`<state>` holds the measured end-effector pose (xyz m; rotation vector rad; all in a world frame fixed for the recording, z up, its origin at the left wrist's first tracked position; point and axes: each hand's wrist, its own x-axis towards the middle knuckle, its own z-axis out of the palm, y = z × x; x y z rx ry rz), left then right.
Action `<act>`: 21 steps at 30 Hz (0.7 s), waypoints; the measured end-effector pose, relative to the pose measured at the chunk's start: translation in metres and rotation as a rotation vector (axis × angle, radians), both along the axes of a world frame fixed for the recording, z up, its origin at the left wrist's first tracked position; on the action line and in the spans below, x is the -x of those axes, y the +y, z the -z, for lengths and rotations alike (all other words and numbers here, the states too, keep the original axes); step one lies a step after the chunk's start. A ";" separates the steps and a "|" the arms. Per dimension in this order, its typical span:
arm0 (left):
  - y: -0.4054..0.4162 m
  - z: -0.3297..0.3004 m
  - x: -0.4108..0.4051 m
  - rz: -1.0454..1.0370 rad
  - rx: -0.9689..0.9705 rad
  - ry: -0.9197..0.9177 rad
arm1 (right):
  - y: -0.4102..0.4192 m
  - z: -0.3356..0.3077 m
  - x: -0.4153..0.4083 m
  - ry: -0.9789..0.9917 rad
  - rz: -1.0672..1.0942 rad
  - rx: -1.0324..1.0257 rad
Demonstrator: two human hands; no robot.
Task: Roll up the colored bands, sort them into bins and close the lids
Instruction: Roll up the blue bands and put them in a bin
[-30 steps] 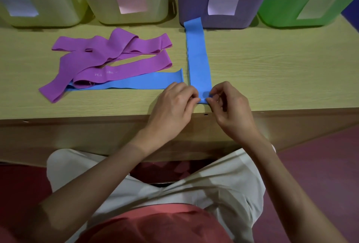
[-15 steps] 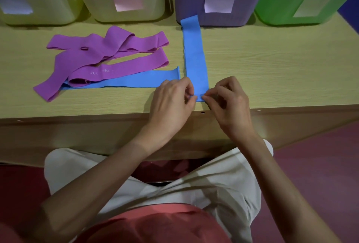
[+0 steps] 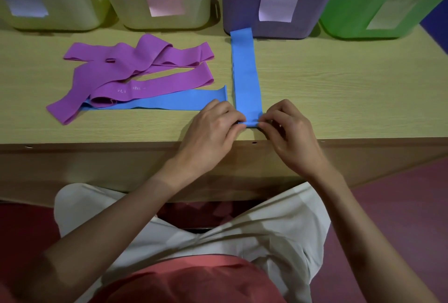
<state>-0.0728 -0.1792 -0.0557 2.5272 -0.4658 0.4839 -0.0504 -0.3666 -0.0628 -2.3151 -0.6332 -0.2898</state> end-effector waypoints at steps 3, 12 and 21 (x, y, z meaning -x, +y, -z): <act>-0.002 0.002 0.003 0.014 -0.003 -0.006 | -0.003 0.000 0.006 0.005 0.013 -0.011; -0.009 0.003 0.007 -0.059 0.062 0.032 | 0.006 0.006 0.008 0.021 0.135 -0.124; -0.017 0.003 0.008 -0.213 -0.025 -0.078 | 0.010 0.008 0.010 -0.043 0.200 -0.100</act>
